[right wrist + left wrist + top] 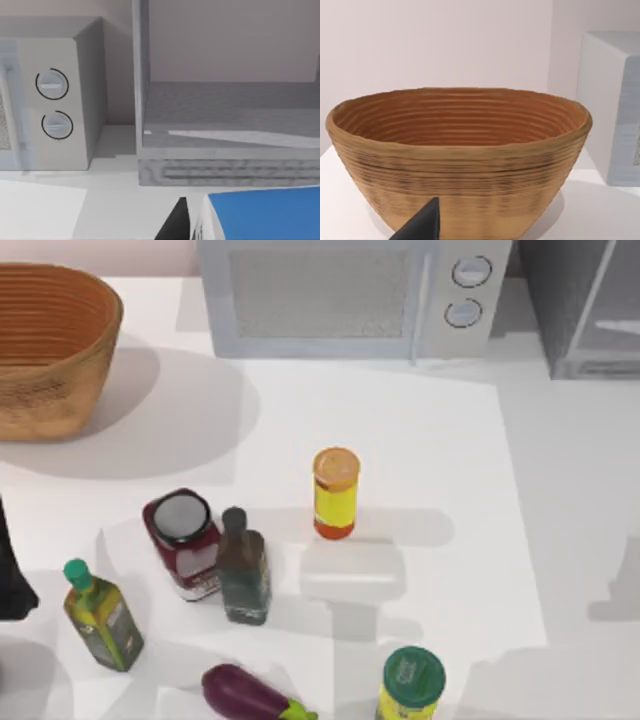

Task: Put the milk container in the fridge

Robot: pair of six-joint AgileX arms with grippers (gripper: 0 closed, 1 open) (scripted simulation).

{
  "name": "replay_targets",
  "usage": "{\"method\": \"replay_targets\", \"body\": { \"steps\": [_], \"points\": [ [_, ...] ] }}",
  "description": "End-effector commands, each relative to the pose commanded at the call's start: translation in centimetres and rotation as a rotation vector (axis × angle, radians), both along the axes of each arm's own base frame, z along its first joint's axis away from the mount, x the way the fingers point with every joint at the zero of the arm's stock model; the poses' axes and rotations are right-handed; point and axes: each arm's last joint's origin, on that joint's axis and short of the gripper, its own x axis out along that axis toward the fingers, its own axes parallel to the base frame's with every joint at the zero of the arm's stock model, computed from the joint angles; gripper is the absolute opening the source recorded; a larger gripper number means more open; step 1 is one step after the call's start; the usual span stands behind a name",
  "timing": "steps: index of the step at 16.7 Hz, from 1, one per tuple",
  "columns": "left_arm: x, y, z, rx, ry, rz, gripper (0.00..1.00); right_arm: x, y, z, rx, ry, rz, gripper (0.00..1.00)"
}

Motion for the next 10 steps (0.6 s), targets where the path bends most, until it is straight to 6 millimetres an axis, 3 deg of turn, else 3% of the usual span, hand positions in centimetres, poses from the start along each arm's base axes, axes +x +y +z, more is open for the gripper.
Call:
{"method": "replay_targets", "body": {
  "steps": [5, 10],
  "points": [
    [0.0, 0.0, 0.0, 0.0, 0.0, 0.0, 1.0, 0.1, 0.0, 0.5, 0.002, -0.002, 0.001, 0.0],
    [0.0, 0.0, 0.0, 0.0, 0.0, 0.0, 1.0, 1.7, -0.4, 4.5, -0.002, -0.041, -0.002, 0.0]
  ]
}}
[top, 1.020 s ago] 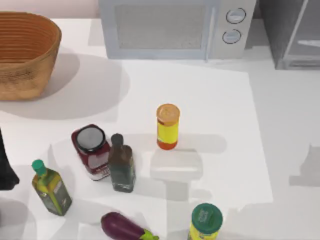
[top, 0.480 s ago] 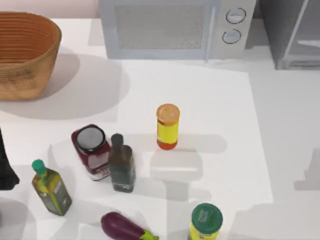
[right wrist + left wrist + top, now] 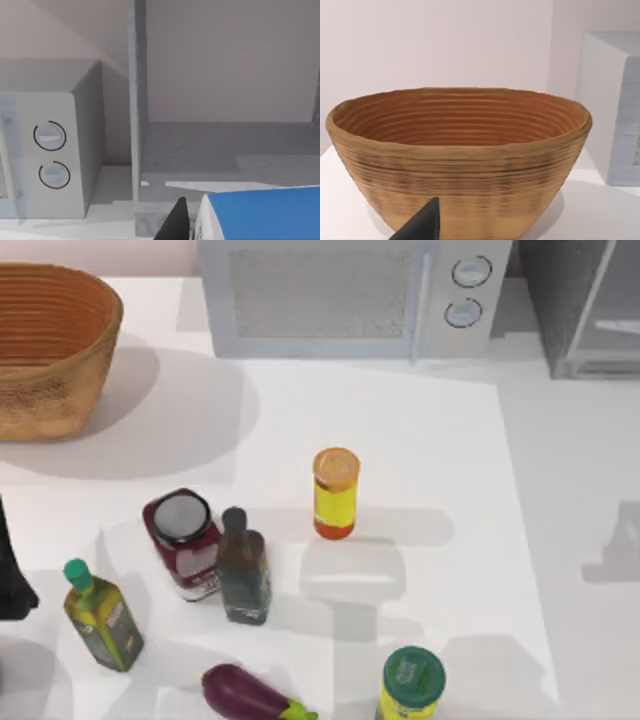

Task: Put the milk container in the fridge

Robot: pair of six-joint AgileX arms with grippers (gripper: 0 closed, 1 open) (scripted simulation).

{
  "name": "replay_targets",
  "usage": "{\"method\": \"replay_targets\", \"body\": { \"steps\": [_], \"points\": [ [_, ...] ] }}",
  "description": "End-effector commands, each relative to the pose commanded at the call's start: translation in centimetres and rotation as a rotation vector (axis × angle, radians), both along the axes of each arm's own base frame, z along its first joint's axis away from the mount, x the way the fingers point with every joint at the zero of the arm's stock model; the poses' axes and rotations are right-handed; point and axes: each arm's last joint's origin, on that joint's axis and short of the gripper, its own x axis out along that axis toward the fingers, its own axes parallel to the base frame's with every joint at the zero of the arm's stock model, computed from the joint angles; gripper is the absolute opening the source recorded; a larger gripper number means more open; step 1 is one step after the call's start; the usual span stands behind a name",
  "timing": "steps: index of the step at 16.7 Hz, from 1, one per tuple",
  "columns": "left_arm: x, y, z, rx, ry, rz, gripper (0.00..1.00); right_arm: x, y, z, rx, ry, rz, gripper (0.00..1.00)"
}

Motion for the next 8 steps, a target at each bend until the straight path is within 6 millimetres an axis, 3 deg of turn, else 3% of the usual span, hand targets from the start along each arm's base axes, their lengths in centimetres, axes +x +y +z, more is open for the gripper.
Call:
{"method": "replay_targets", "body": {
  "steps": [2, 5, 8],
  "points": [
    [0.0, 0.0, 0.0, 0.0, 0.0, 0.0, 1.0, 1.8, -0.3, 2.0, -0.003, -0.007, -0.001, 0.0],
    [0.0, 0.0, 0.0, 0.0, 0.0, 0.0, 1.0, 6.2, -1.2, 4.3, -0.007, -0.004, -0.002, 0.0],
    [0.0, 0.0, 0.0, 0.0, 0.0, 0.0, 1.0, 12.0, -2.6, 4.6, -0.008, 0.013, -0.001, 0.0]
  ]
}}
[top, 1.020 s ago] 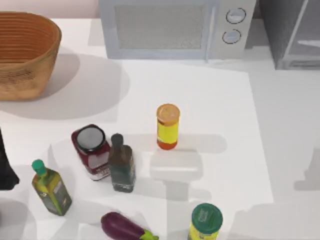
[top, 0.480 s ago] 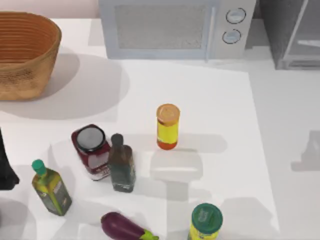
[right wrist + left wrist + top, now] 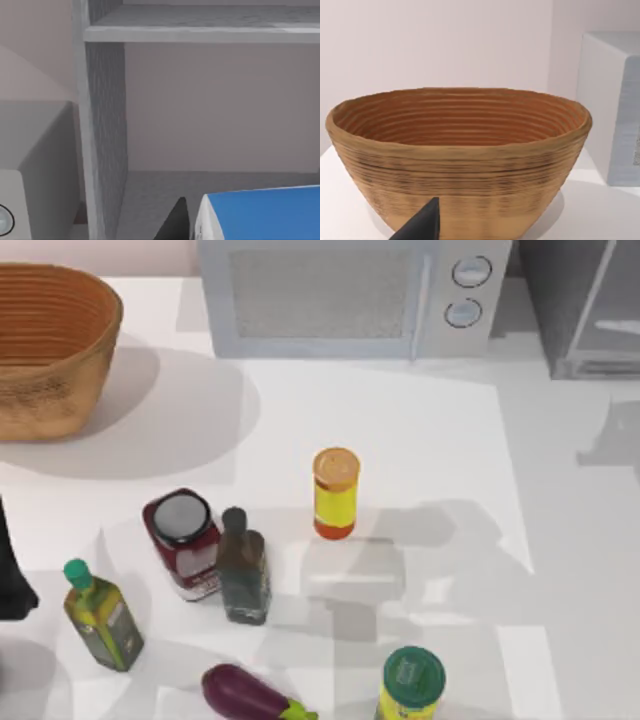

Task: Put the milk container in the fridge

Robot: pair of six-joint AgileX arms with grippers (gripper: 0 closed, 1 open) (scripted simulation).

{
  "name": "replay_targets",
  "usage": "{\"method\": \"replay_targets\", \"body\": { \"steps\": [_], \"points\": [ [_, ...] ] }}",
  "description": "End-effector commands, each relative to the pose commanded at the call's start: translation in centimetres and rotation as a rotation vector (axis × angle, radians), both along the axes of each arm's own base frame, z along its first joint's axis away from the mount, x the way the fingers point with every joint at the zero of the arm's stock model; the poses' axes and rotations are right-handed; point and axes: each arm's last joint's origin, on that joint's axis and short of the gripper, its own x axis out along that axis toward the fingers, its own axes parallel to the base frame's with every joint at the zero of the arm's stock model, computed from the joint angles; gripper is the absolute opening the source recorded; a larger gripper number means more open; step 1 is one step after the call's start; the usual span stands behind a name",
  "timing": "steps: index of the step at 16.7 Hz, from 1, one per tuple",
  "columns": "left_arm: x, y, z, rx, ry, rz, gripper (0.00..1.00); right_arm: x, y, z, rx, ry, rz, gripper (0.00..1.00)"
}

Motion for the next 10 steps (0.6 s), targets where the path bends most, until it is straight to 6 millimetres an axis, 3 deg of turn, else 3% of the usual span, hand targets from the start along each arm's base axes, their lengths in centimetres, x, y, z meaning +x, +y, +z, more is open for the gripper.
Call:
{"method": "replay_targets", "body": {
  "steps": [2, 5, 10],
  "points": [
    [0.0, 0.0, 0.0, 0.0, 0.0, 0.0, 1.0, 4.0, -1.2, -1.2, 0.002, 0.016, 0.001, 0.0],
    [0.0, 0.0, 0.0, 0.0, 0.0, 0.0, 1.0, 9.3, -3.3, -4.5, 0.007, 0.036, 0.002, 0.0],
    [0.0, 0.0, 0.0, 0.0, 0.0, 0.0, 1.0, 14.7, -6.1, -11.2, 0.013, 0.042, 0.004, 0.0]
  ]
}}
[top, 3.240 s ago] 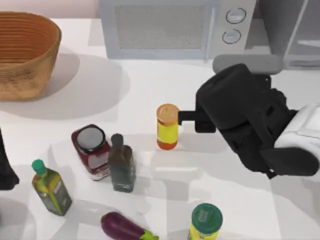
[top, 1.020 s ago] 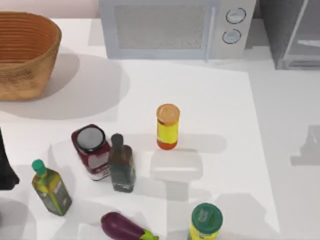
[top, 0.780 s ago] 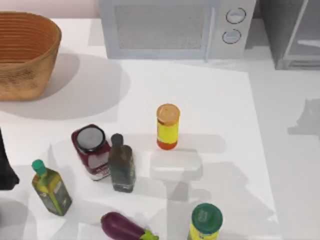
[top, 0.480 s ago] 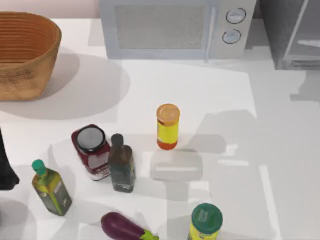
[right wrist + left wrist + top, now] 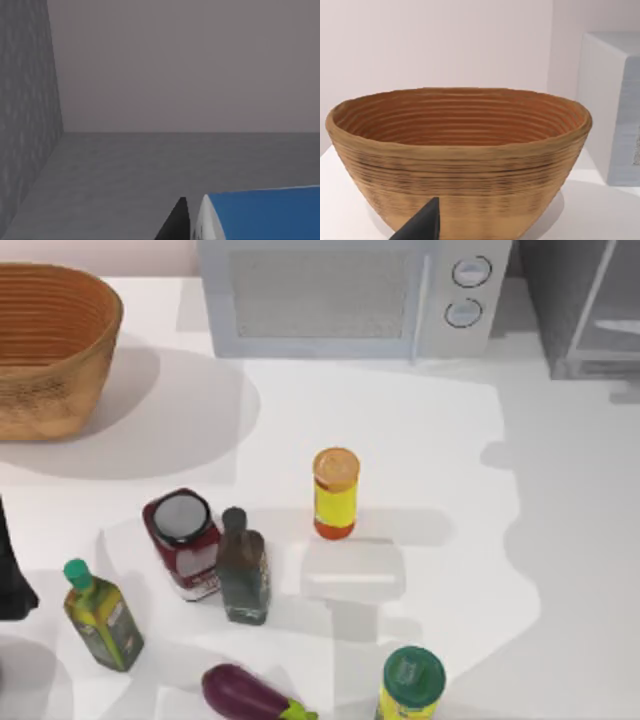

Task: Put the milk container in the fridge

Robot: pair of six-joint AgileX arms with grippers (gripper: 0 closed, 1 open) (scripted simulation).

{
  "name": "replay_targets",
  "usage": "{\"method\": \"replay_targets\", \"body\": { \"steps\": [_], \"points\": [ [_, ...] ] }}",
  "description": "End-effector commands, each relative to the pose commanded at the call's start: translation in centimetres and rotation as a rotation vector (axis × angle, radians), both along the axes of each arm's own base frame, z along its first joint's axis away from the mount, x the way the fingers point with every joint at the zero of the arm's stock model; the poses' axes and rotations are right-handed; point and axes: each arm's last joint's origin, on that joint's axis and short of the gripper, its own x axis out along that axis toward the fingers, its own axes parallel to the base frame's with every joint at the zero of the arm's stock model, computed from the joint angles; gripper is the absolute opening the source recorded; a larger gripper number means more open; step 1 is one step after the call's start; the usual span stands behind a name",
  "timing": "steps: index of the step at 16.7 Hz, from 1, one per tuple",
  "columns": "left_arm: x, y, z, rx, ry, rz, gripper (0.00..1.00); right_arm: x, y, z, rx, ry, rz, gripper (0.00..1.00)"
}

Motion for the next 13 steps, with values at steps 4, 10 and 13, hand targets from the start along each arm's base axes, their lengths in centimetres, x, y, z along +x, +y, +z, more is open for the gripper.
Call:
{"method": "replay_targets", "body": {
  "steps": [4, 10, 13],
  "points": [
    [0.0, 0.0, 0.0, 0.0, 0.0, 0.0, 1.0, 1.4, -1.1, -2.8, 0.0, -0.007, 0.001, 0.0],
    [0.0, 0.0, 0.0, 0.0, 0.0, 0.0, 1.0, 1.5, -0.9, -3.0, 0.003, -0.002, 0.005, 0.0],
    [0.0, 0.0, 0.0, 0.0, 0.0, 0.0, 1.0, 2.8, -1.1, -3.0, 0.003, -0.002, 0.005, 0.0]
  ]
}}
